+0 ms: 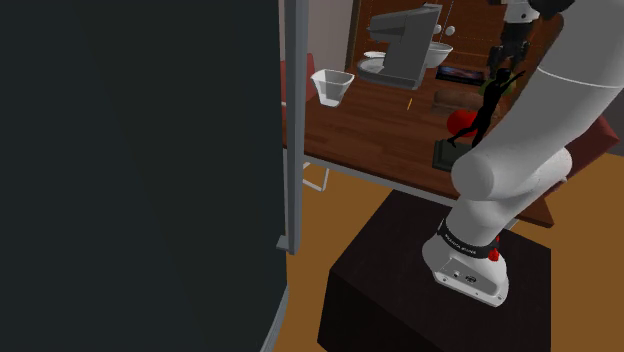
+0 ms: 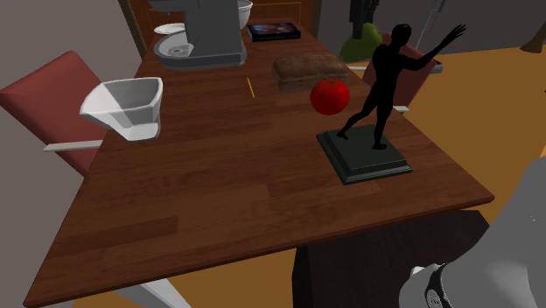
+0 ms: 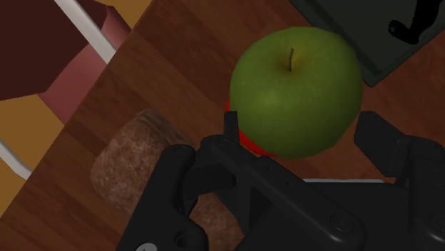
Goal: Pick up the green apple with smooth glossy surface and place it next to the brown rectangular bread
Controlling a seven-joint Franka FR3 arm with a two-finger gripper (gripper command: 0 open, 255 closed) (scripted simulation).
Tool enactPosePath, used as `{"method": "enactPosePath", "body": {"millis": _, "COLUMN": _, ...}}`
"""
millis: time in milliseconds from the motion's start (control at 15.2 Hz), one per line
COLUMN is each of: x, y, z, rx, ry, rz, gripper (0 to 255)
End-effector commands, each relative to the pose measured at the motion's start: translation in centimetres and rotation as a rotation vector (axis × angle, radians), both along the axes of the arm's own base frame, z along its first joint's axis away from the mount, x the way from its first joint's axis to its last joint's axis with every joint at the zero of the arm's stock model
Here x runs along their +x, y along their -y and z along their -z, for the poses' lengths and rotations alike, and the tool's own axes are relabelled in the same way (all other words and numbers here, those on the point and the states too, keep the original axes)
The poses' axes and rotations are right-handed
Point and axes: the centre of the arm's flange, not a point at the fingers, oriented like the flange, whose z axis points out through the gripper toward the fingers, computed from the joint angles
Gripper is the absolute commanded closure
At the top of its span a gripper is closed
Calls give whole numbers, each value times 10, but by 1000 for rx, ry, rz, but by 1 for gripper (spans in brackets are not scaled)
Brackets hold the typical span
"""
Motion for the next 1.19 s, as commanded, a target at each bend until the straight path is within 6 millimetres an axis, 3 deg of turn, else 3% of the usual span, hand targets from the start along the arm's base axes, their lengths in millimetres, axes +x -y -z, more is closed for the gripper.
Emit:
{"method": "enactPosePath", "body": {"millis": 0, "x": -23, "y": 14, "z": 0, "rx": 0, "ry": 0, "rz": -2, "gripper": 255}}
{"method": "enactPosePath", "body": {"millis": 528, "x": -111, "y": 72, "z": 0, "rx": 0, "ry": 0, "rz": -2, "gripper": 255}}
{"method": "enactPosePath", "body": {"millis": 1122, "x": -116, "y": 75, "z": 42, "rx": 0, "ry": 0, "rz": -2, "gripper": 255}}
